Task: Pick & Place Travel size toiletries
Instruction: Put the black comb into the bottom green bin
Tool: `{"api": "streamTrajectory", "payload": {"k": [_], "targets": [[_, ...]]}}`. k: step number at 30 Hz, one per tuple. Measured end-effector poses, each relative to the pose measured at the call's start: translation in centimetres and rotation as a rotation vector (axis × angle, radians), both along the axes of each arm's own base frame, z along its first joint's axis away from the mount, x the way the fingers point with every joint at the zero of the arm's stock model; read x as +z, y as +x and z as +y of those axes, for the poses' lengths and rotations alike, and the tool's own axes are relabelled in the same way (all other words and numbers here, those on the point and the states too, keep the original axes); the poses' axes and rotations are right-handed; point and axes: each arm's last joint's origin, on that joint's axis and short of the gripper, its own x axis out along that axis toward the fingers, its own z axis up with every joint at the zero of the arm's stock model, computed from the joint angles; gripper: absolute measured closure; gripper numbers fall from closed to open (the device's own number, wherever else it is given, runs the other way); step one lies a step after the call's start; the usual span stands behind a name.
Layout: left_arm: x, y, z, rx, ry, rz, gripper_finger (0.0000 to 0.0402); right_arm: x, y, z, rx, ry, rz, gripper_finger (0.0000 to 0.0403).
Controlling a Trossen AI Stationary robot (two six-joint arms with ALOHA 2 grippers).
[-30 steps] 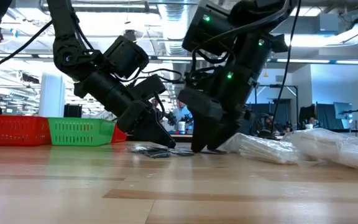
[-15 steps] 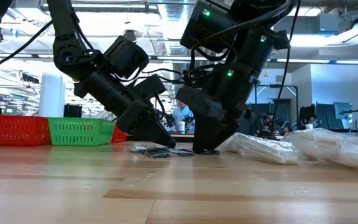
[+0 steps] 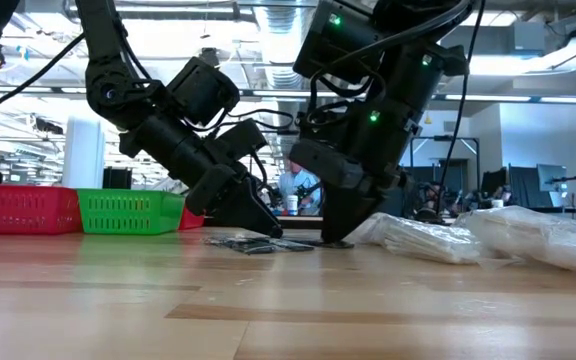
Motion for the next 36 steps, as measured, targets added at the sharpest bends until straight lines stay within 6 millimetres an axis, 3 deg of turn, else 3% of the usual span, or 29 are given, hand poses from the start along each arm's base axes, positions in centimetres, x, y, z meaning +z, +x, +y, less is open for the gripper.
{"api": "streamTrajectory", "payload": {"k": [5, 12, 19, 30, 36], "targets": [[0.0, 0.0, 0.0, -0.001, 0.002, -0.001, 0.0239, 0.1, 0.0, 0.0, 0.016, -0.007, 0.001, 0.0400], [0.0, 0.0, 0.1, 0.002, 0.003, 0.000, 0.0239, 0.4, 0.3, 0.0, 0.031, -0.007, 0.017, 0.0403], [0.5, -0.1, 1.0, 0.049, 0.015, -0.011, 0.0239, 2.0, -0.3, -0.2, 0.043, -0.048, 0.091, 0.0403], [4.3, -1.8, 1.7, 0.083, -0.088, -0.146, 0.0239, 3.6, -1.4, -0.8, 0.025, -0.111, 0.154, 0.0403], [5.3, -2.2, 1.9, 0.103, -0.160, -0.187, 0.0239, 5.9, -1.8, -1.1, 0.043, -0.167, 0.126, 0.0403]]}}
